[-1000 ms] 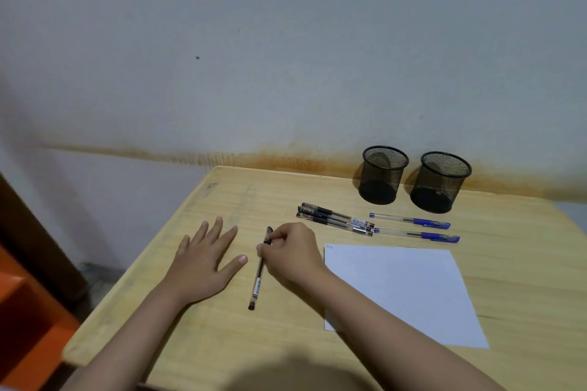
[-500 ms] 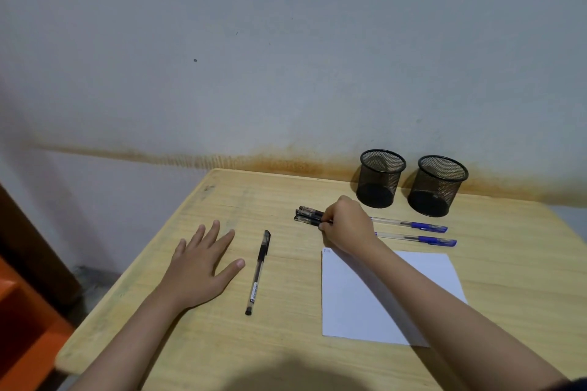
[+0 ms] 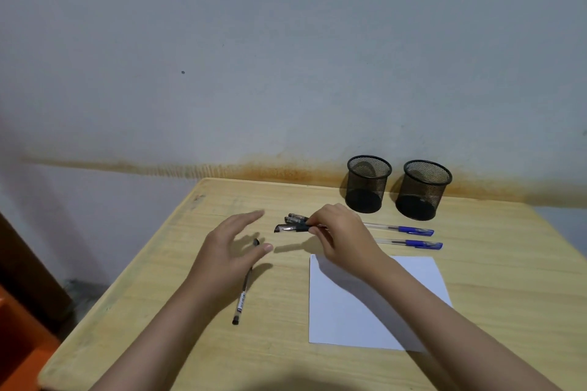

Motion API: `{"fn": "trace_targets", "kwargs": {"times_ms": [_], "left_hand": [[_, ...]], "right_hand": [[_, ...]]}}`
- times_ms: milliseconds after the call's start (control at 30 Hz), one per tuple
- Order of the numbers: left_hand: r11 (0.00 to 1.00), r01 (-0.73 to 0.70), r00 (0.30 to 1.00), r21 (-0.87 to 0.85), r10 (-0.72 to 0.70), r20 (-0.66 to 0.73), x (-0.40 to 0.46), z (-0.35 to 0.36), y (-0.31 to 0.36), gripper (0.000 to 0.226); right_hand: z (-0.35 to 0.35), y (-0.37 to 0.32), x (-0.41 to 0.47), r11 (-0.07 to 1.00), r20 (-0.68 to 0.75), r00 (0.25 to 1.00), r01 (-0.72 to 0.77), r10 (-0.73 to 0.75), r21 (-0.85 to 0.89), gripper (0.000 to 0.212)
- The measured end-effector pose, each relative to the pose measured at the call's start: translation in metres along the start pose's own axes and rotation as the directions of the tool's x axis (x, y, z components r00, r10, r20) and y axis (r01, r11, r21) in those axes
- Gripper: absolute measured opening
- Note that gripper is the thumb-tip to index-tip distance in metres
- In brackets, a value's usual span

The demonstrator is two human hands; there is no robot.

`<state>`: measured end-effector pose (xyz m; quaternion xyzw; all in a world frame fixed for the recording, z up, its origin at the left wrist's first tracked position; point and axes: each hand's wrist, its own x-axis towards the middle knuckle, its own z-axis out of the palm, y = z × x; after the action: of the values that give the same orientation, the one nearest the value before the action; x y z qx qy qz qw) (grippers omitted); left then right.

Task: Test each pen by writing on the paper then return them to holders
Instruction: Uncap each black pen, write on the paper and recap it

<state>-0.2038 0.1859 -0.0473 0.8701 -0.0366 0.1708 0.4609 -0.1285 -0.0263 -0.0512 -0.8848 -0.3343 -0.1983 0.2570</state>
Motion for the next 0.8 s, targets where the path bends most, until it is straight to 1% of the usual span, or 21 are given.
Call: {"fn": "trace_targets", "kwargs": {"times_ms": [100,167,233,300,367,433,467,500,533,567,600,633,667,700,733,767,800], "left_hand": [[0.985,-0.169,0.984,-0.042,0.171,0.043,0.009,0.022,0.016,0.043],[0.974,-0.224,0.974,-0.031,0.224,0.018,0.013,0.035,0.025,0.029],[0.967,-0.254,0.967,-0.028,0.253,-0.039,0.015,0.044,0.032,0.019],[0.961,-0.273,0.96,-0.048,0.269,-0.077,0.017,0.05,0.037,0.018],[0.962,-0.26,0.962,-0.084,0.251,-0.107,0.019,0.053,0.039,0.019],[0.965,-0.23,0.967,-0.129,0.211,-0.146,0.021,0.054,0.041,0.019],[0.964,-0.211,0.969,-0.161,0.185,-0.163,0.022,0.055,0.042,0.021],[0.962,-0.197,0.971,-0.189,0.164,-0.173,0.022,0.056,0.043,0.023],[0.959,-0.191,0.972,-0.209,0.155,-0.177,0.023,0.057,0.044,0.025],[0.957,-0.191,0.973,-0.22,0.155,-0.173,0.023,0.058,0.044,0.025],[0.955,-0.195,0.973,-0.225,0.161,-0.162,0.023,0.059,0.044,0.024],[0.954,-0.201,0.974,-0.224,0.17,-0.147,0.023,0.06,0.044,0.022],[0.953,-0.207,0.975,-0.222,0.181,-0.131,0.023,0.061,0.044,0.02],[0.951,-0.213,0.975,-0.222,0.191,-0.116,0.023,0.062,0.044,0.019],[0.95,-0.214,0.976,-0.227,0.195,-0.101,0.023,0.062,0.043,0.018],[0.949,-0.216,0.976,-0.232,0.2,-0.088,0.024,0.061,0.042,0.018],[0.947,-0.224,0.974,-0.232,0.211,-0.078,0.026,0.058,0.041,0.018]], "right_hand": [[-0.01,0.002,-0.009,0.998,-0.014,0.998,0.056,-0.055,0.03,0.015],[-0.018,0.004,-0.014,0.996,-0.014,0.996,0.085,-0.085,0.026,0.017],[-0.025,0.006,-0.018,0.992,-0.046,0.991,0.125,-0.125,-0.005,0.022],[-0.032,0.005,-0.022,0.981,-0.142,0.973,0.172,-0.183,-0.084,0.019],[-0.036,0.001,-0.028,0.964,-0.261,0.932,0.22,-0.253,-0.147,0.012],[-0.035,-0.003,-0.037,0.963,-0.322,0.909,0.237,-0.265,-0.124,0.013],[-0.033,-0.005,-0.042,0.975,-0.319,0.921,0.213,-0.221,-0.059,0.014],[-0.03,-0.007,-0.046,0.988,-0.295,0.947,0.149,-0.13,0.042,0.016],[-0.029,-0.008,-0.048,0.984,-0.246,0.969,0.038,0.006,0.175,0.017],[-0.027,-0.01,-0.048,0.94,-0.175,0.971,-0.099,0.163,0.327,0.016],[-0.027,-0.011,-0.046,0.849,-0.096,0.946,-0.229,0.309,0.476,0.015],[-0.028,-0.012,-0.044,0.728,-0.029,0.907,-0.318,0.42,0.607,0.013],[-0.028,-0.013,-0.041,0.603,0.014,0.872,-0.35,0.489,0.717,0.012],[-0.029,-0.015,-0.038,0.498,0.03,0.853,-0.332,0.52,0.801,0.012],[-0.031,-0.017,-0.035,0.429,0.022,0.849,-0.289,0.528,0.856,0.011],[-0.032,-0.019,-0.032,0.404,-0.002,0.852,-0.246,0.523,0.881,0.008],[-0.032,-0.02,-0.031,0.405,-0.026,0.859,-0.215,0.512,0.889,0.004]]}}
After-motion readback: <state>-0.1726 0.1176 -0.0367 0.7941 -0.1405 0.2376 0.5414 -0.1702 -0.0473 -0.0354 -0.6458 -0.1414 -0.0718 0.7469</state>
